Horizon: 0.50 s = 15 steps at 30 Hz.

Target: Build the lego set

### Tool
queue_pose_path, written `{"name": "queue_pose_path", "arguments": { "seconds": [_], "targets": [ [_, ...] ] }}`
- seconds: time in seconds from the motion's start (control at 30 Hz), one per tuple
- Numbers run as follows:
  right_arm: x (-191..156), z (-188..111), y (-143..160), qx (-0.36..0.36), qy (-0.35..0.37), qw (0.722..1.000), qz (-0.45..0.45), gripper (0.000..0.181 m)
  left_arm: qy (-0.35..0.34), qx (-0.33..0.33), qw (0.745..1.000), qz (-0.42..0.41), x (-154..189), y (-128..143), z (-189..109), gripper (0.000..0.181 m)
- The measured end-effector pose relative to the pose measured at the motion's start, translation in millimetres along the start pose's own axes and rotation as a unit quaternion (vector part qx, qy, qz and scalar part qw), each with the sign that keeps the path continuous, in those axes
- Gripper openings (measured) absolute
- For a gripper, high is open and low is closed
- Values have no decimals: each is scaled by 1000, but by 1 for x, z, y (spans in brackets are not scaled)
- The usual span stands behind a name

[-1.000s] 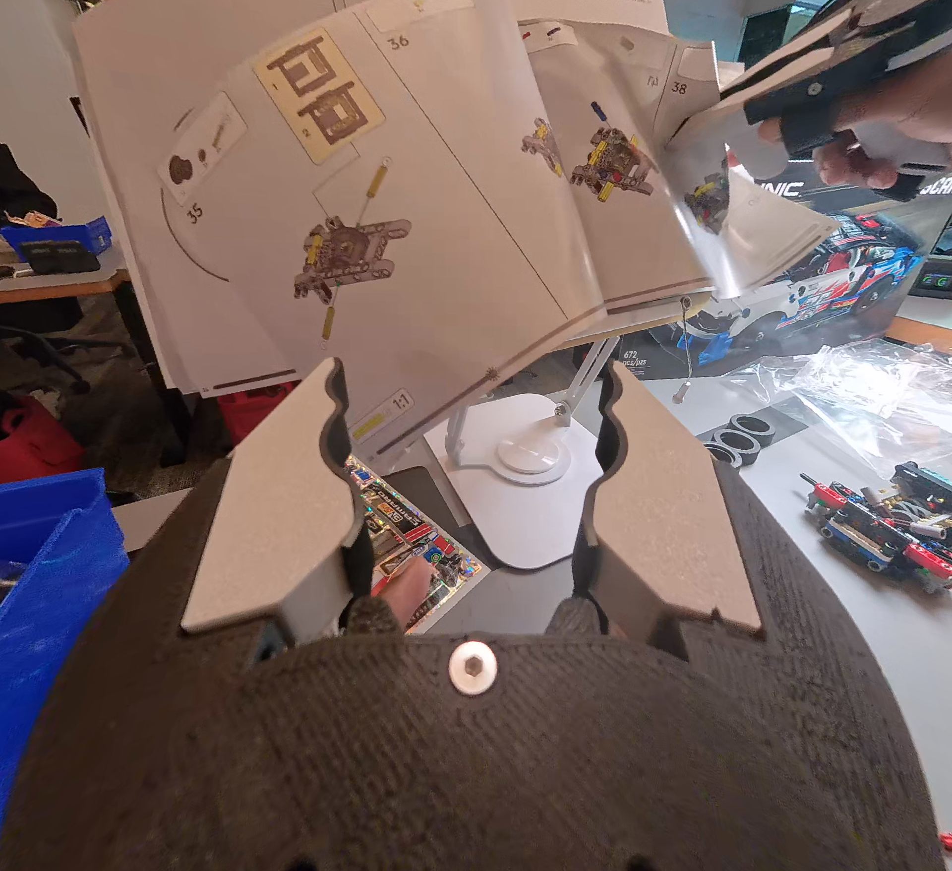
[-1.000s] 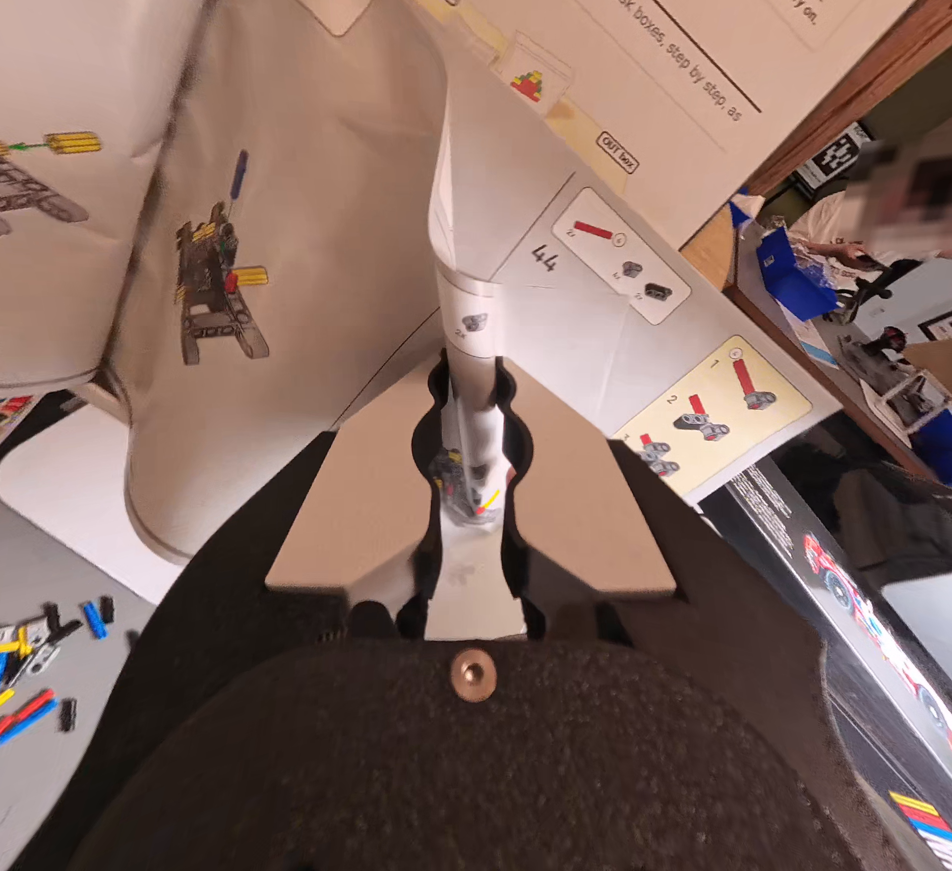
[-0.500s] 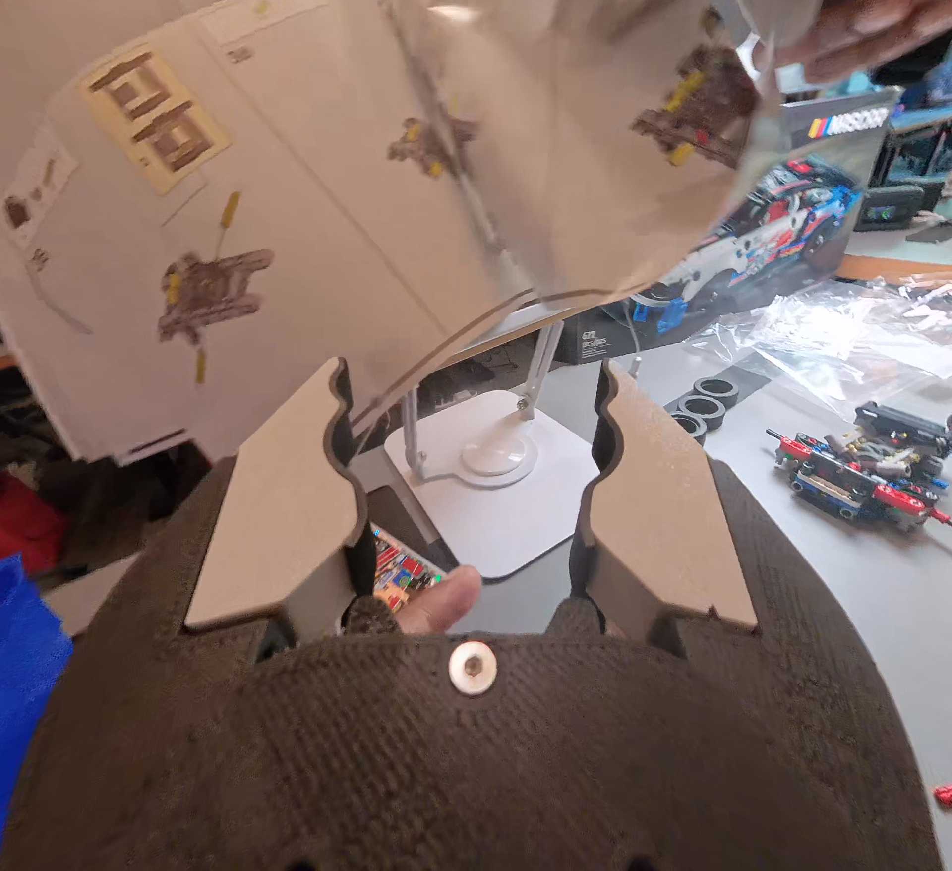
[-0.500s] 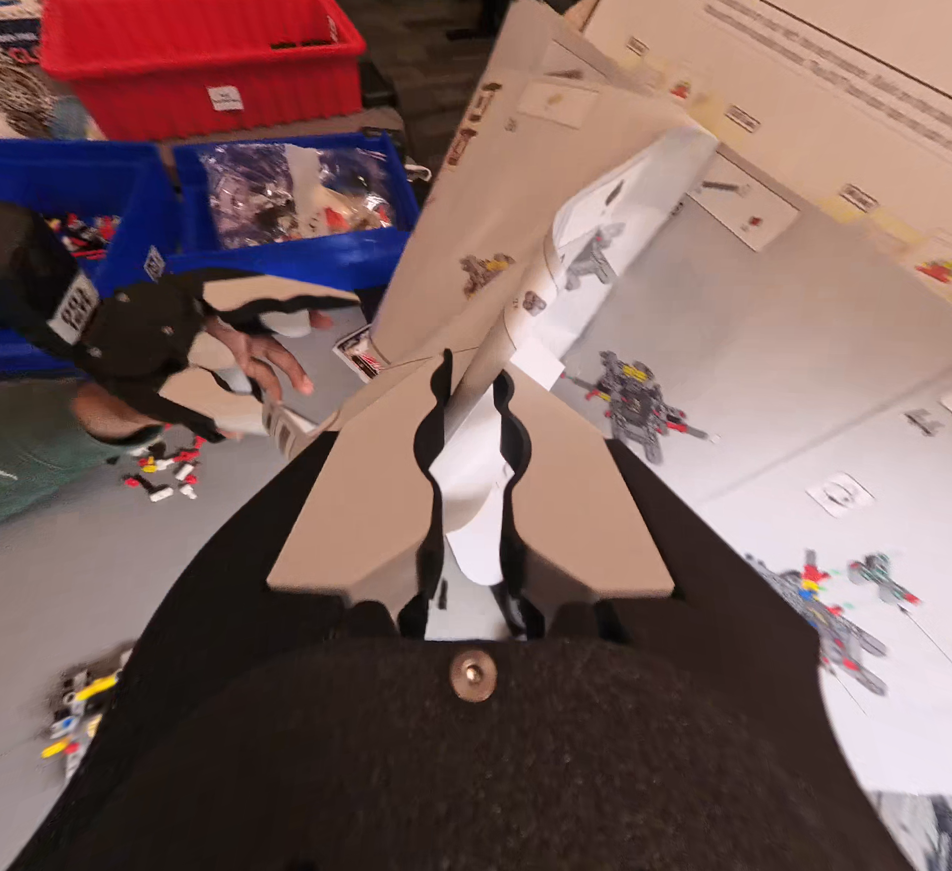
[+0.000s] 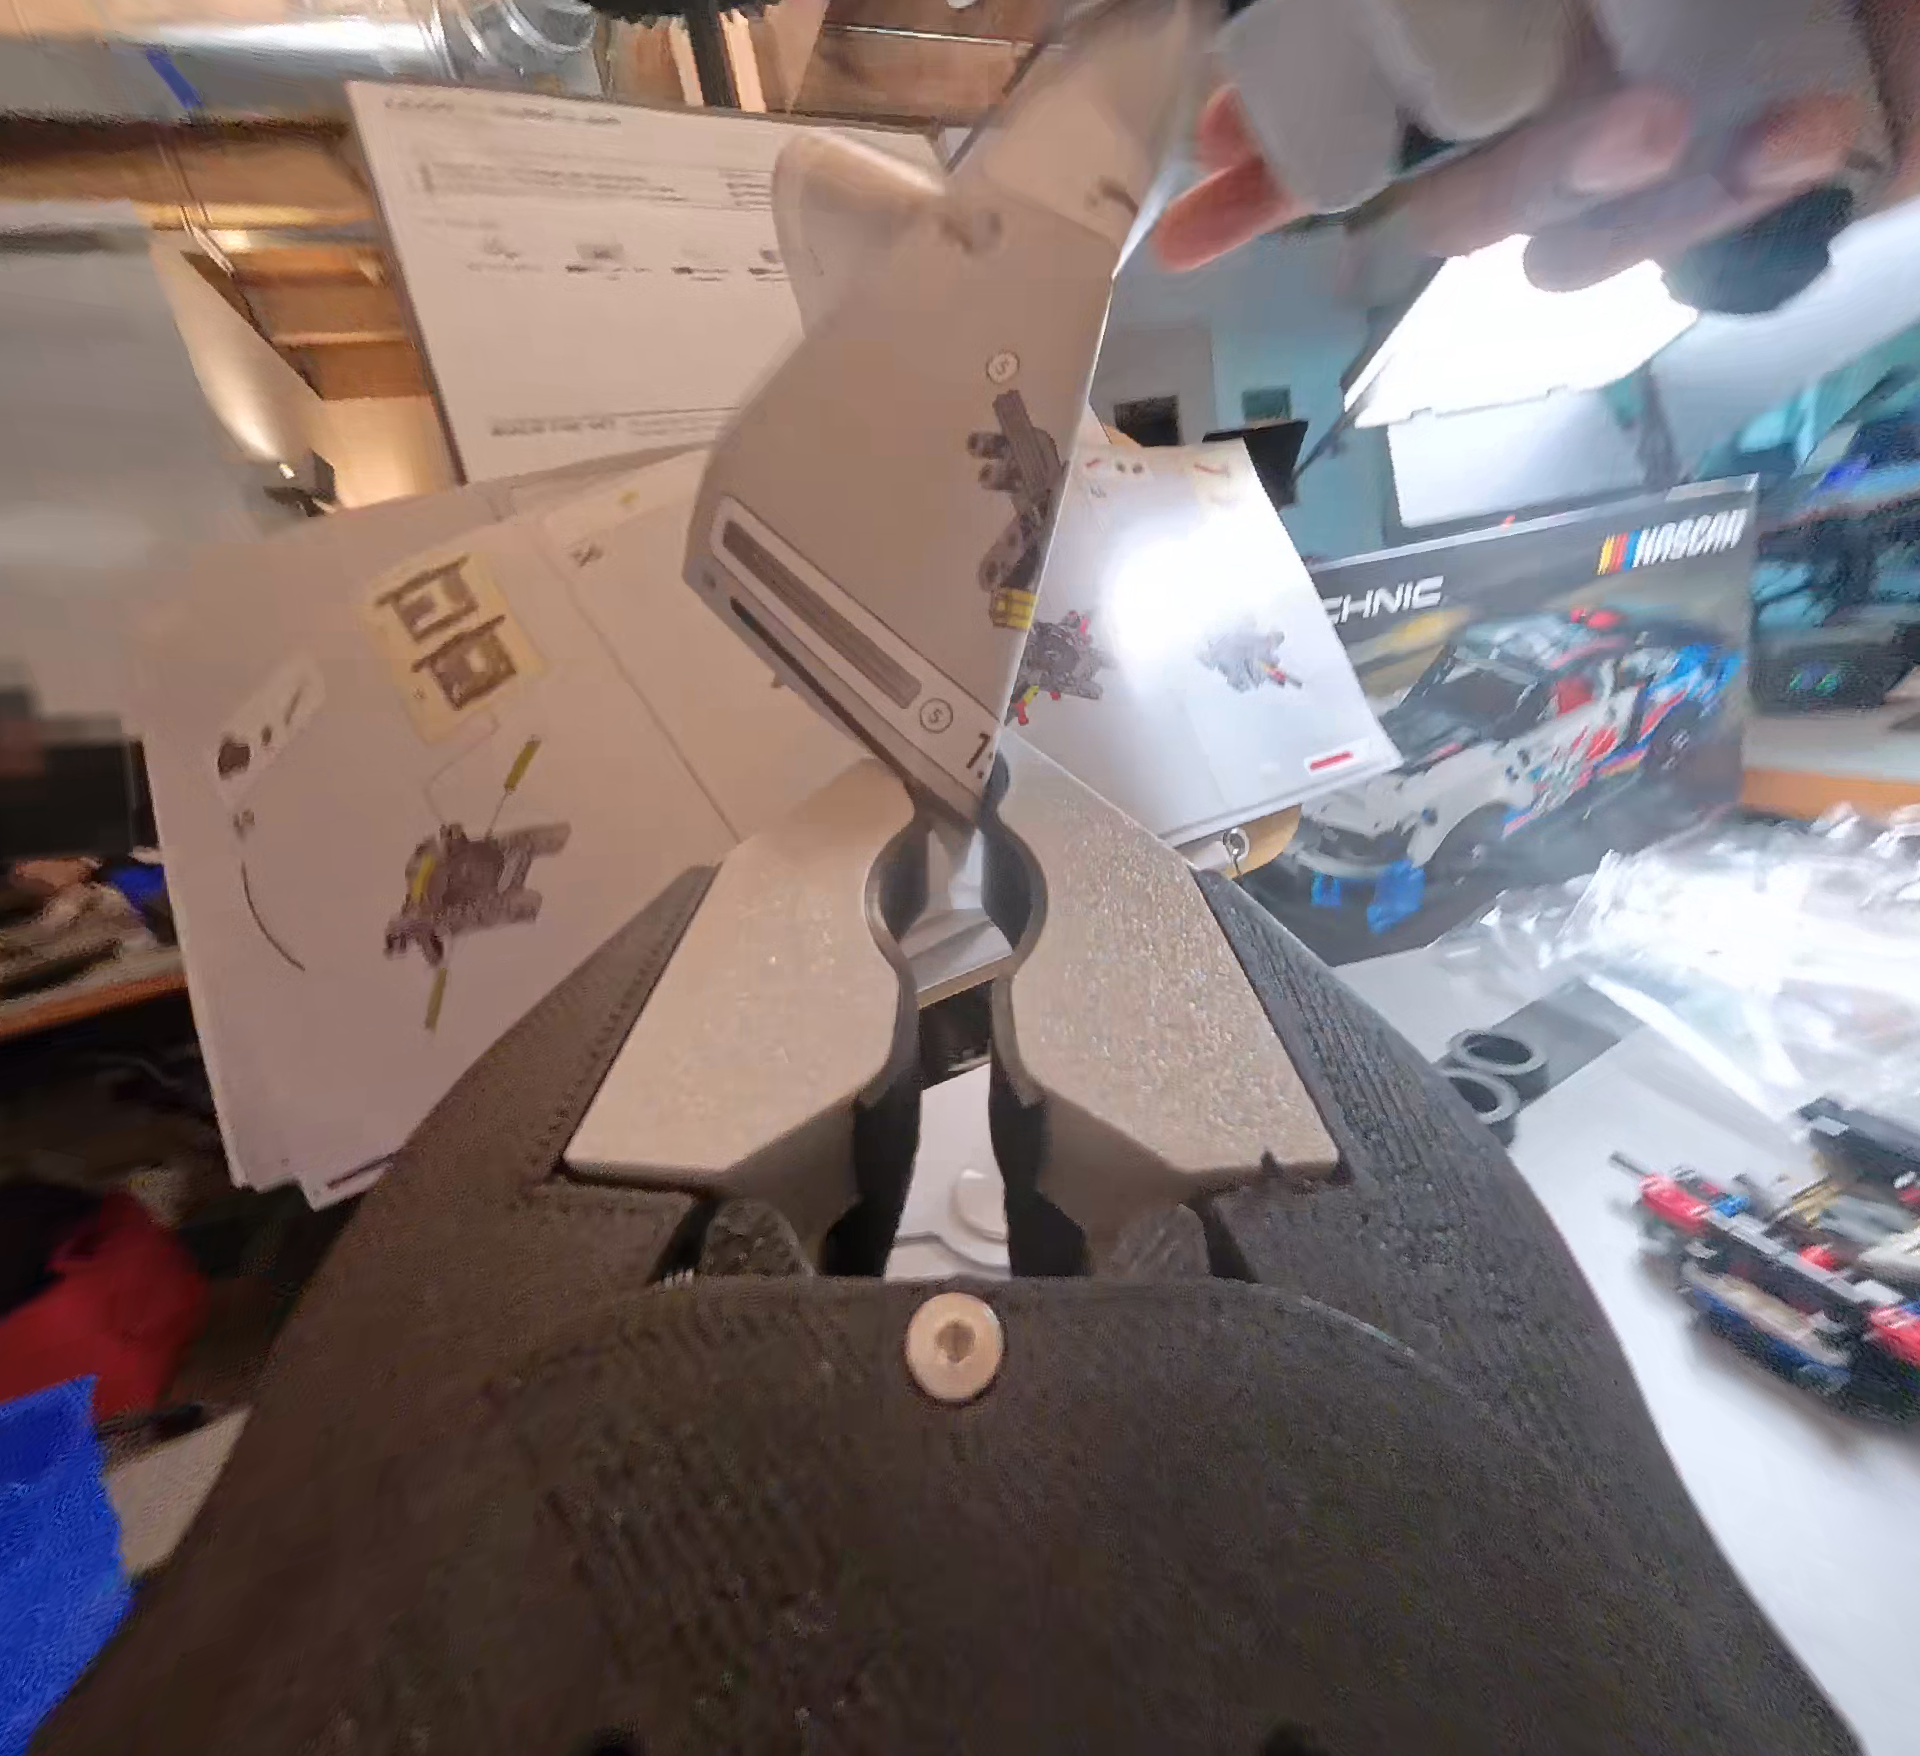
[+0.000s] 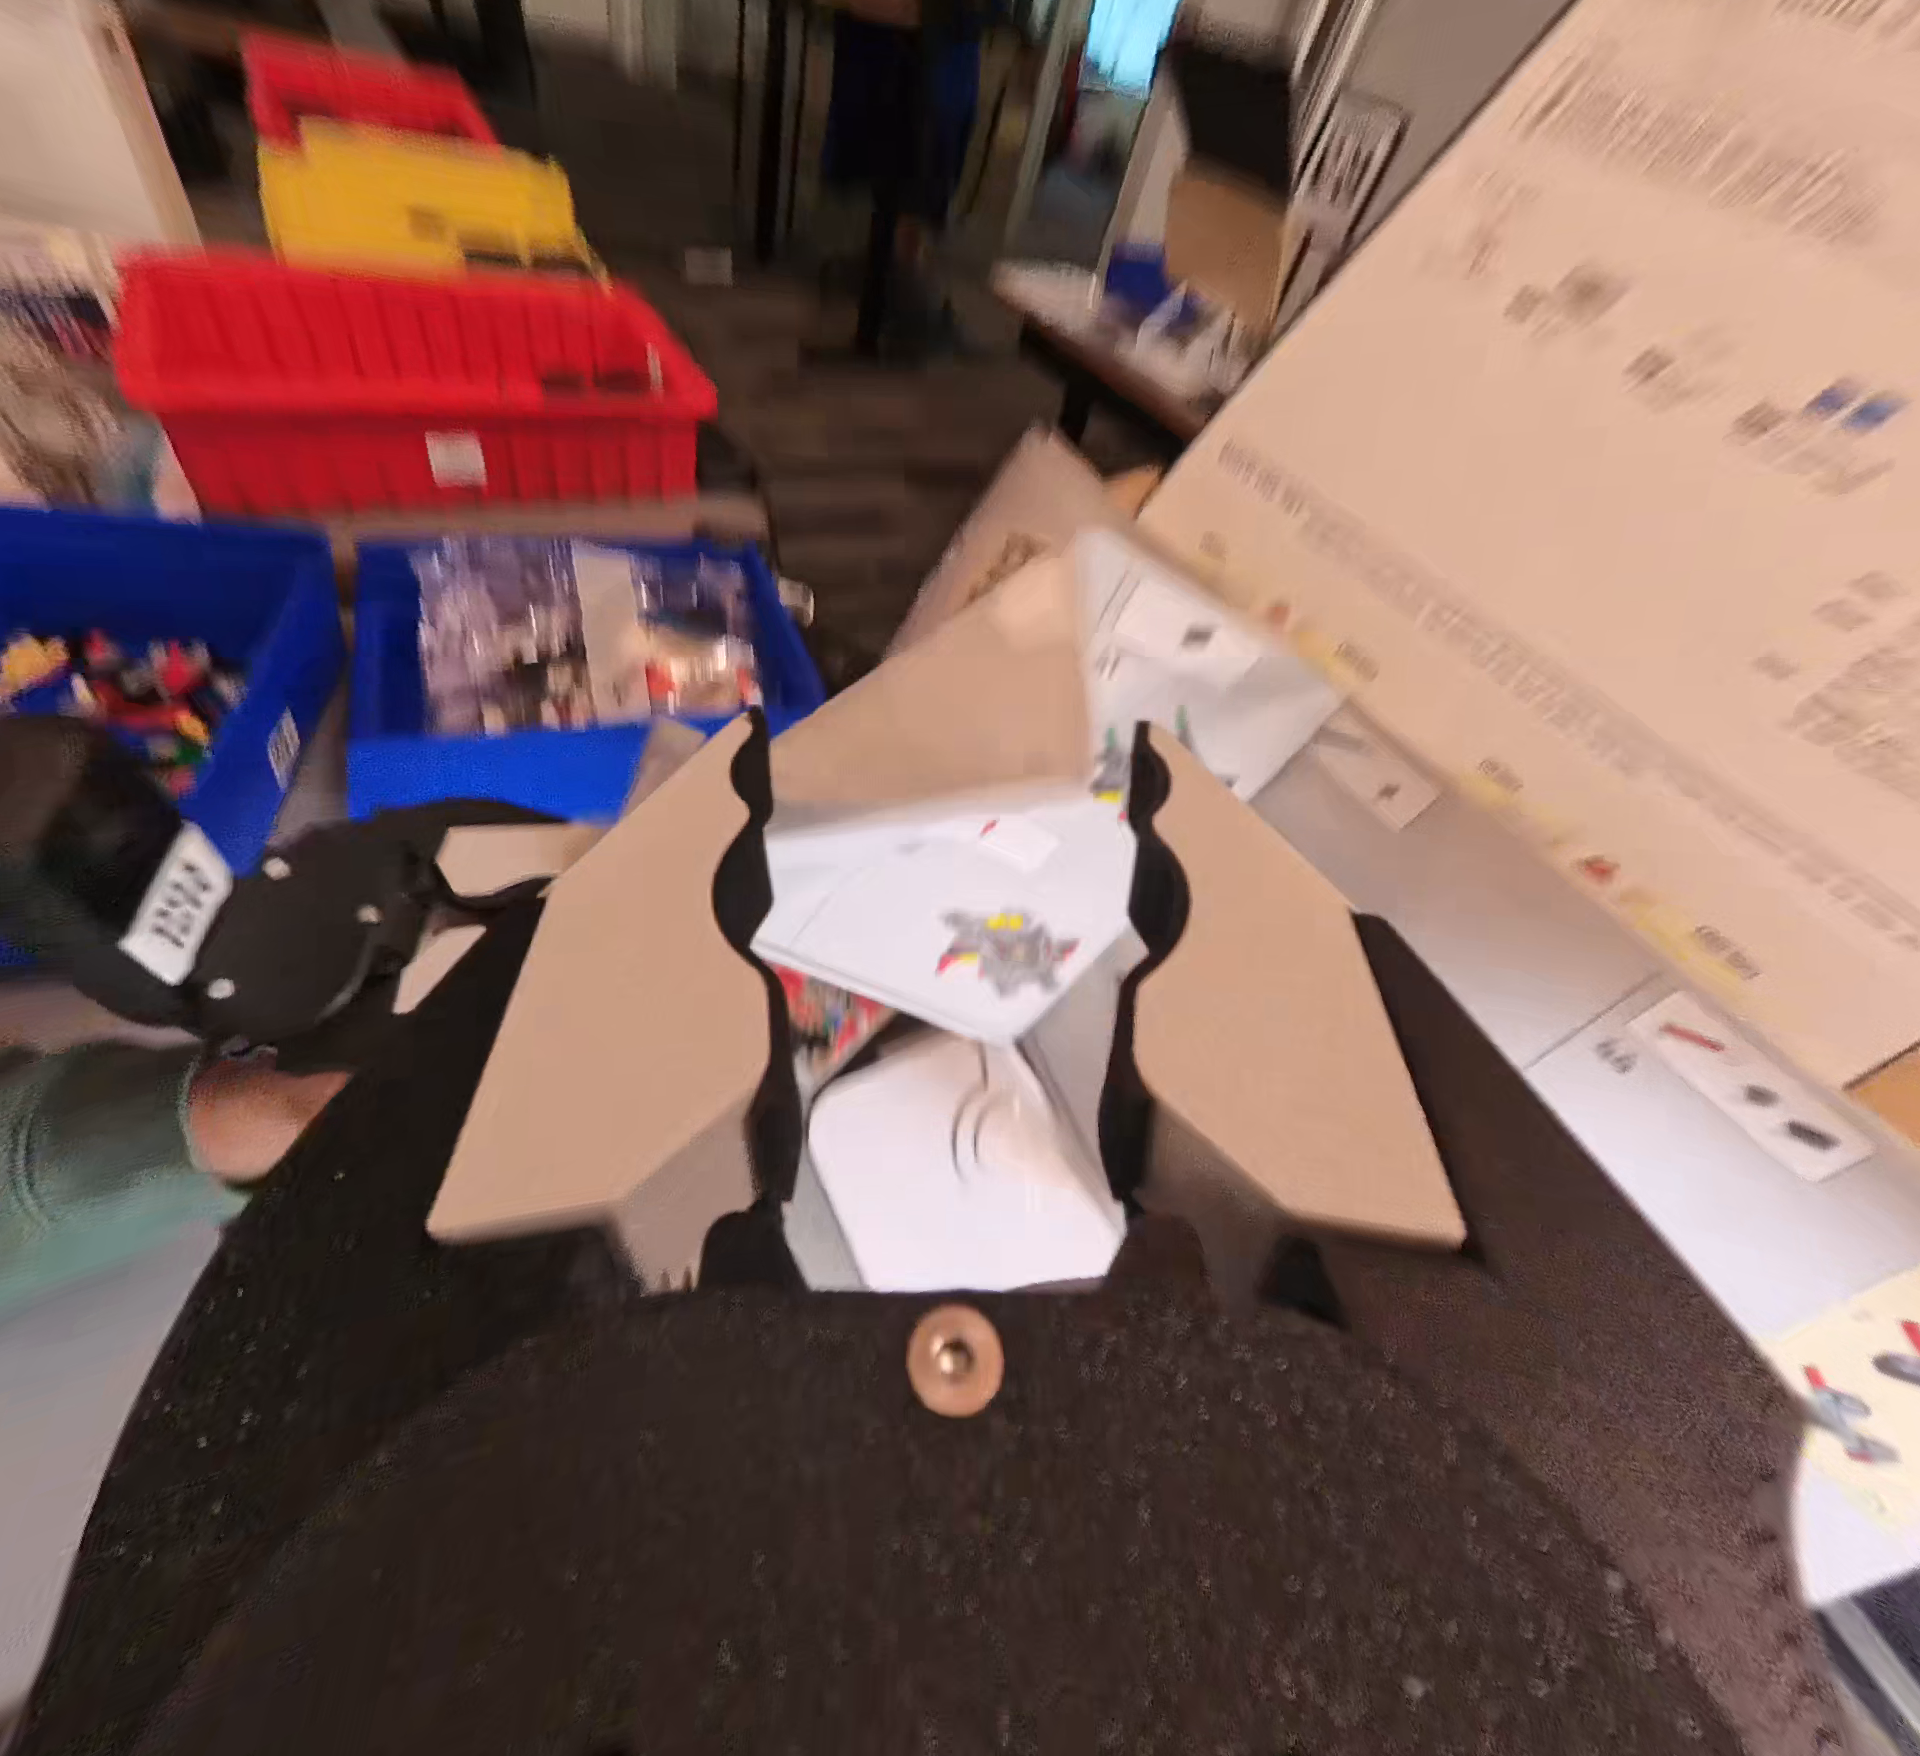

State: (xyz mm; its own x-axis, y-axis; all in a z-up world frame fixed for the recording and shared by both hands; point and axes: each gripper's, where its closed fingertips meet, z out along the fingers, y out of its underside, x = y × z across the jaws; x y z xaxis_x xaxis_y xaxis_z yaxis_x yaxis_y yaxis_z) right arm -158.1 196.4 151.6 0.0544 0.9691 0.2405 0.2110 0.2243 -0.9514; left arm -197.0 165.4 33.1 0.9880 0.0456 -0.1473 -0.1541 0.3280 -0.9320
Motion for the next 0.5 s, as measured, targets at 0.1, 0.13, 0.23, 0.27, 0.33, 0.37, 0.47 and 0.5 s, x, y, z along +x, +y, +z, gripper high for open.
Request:
{"name": "queue_pose_path", "arguments": {
  "seconds": [0.1,0.13,0.23,0.27,0.33,0.37,0.47,0.5],
  "targets": [
    [8,-38,-23,120,30,992,-27,61,-12,6,992,-123,-31,4,-7,0],
    [10,-41,-16,122,36,991,-42,56,-16,9,985,-169,-43,8,-9,0],
    [8,-21,39,39,17,997,-63,52,-18,23,950,-310,-75,22,-14,1],
    [11,-10,62,0,27,996,-85,51,-21,34,936,-350,-86,25,-17,1],
    [22,13,106,-82,63,982,-161,46,-26,48,906,-419,-106,37,-22,1],
    [29,25,125,-117,84,968,-205,45,-26,43,895,-443,-113,46,-24,1],
    [40,66,155,-178,119,930,-298,40,-34,18,896,-443,-123,67,-24,0],
    [41,80,158,-184,127,921,-318,40,-32,11,902,-430,-122,69,-22,0]
  ]
}}
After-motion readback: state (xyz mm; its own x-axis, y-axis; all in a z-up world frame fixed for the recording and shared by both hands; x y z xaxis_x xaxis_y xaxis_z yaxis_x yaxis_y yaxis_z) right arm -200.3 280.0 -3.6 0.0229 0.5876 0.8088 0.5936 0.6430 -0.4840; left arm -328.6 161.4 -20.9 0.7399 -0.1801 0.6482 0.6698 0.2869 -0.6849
